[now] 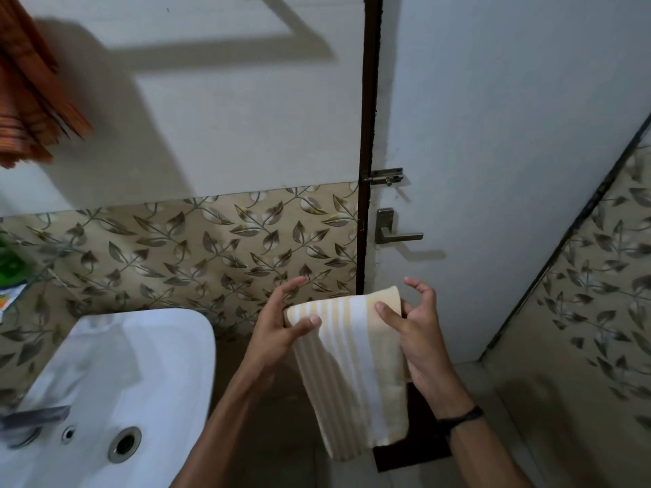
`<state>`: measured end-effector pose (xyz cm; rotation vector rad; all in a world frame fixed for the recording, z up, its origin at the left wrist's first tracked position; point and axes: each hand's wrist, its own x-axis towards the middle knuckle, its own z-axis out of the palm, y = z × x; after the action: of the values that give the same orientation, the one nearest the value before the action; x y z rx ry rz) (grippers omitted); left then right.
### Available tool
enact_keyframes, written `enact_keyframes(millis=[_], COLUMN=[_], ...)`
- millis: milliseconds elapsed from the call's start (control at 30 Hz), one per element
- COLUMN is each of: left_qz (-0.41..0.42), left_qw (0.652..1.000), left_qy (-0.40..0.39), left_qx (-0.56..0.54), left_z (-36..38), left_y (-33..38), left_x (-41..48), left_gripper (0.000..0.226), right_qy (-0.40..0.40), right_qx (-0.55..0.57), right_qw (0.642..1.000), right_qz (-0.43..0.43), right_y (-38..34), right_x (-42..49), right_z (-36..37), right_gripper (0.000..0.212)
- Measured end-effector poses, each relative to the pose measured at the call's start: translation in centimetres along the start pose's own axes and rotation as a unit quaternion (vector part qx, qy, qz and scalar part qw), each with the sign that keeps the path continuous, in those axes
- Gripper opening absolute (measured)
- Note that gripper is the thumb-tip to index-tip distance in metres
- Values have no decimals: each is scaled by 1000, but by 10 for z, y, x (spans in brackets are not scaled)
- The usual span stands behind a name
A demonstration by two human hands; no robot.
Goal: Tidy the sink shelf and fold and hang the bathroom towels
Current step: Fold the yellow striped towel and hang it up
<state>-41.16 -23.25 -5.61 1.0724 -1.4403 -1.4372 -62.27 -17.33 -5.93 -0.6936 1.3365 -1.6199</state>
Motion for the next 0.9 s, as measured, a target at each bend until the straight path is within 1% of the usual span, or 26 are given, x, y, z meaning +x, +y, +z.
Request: enact_keyframes(millis=[133,167,233,267,300,333,367,433,500,600,733,800,900], left_qz=[28,24,7,1,3,14,30,63,77,90,108,126,162], left_qw=[996,993,990,990,993,996,997,997,997,996,993,990,981], left_qy=[50,55,24,-10,-43,-65,-67,-37,-15,-12,30,57,96], left_qx=[-74,-101,-141,-139,-110,-62,-19,20,8,-22,-30,-10,44], left_z=[5,5,2,-2,-8,-13,-17,-16,-11,-6,-13,-18,-23], left_y=[6,7,10,11,12,15,16,18,17,17,18,19,24], left_x=[0,1,1,-1,-1,-2,-2,-2,-1,-2,0,2,9], left_gripper=[46,45,51,59,68,74,76,69,61,56,50,44,35], right_qy=[-82,-96,-72,-49,-29,-16,-11,-26,-52,-31,-33,-36,-42], right_qx=[-88,-116,-140,-131,-117,-102,-91,-86,-112,-140,-153,-152,-115], right_qw=[992,988,983,984,984,984,985,988,987,984,981,980,984], right_qz=[-34,-46,-92,-114,-131,-142,-146,-127,-102,-108,-116,-125,-132], right_y=[-10,-10,-8,-8,-8,-8,-9,-9,-9,-9,-16,-21,-28], right_x=[0,-3,-6,-7,-7,-6,-6,-4,-4,-7,-6,-2,2], right_z=[-12,-13,-12,-11,-9,-8,-6,-5,-4,-4,-2,1,4], right_gripper=[69,67,52,45,41,38,36,36,42,41,38,33,27])
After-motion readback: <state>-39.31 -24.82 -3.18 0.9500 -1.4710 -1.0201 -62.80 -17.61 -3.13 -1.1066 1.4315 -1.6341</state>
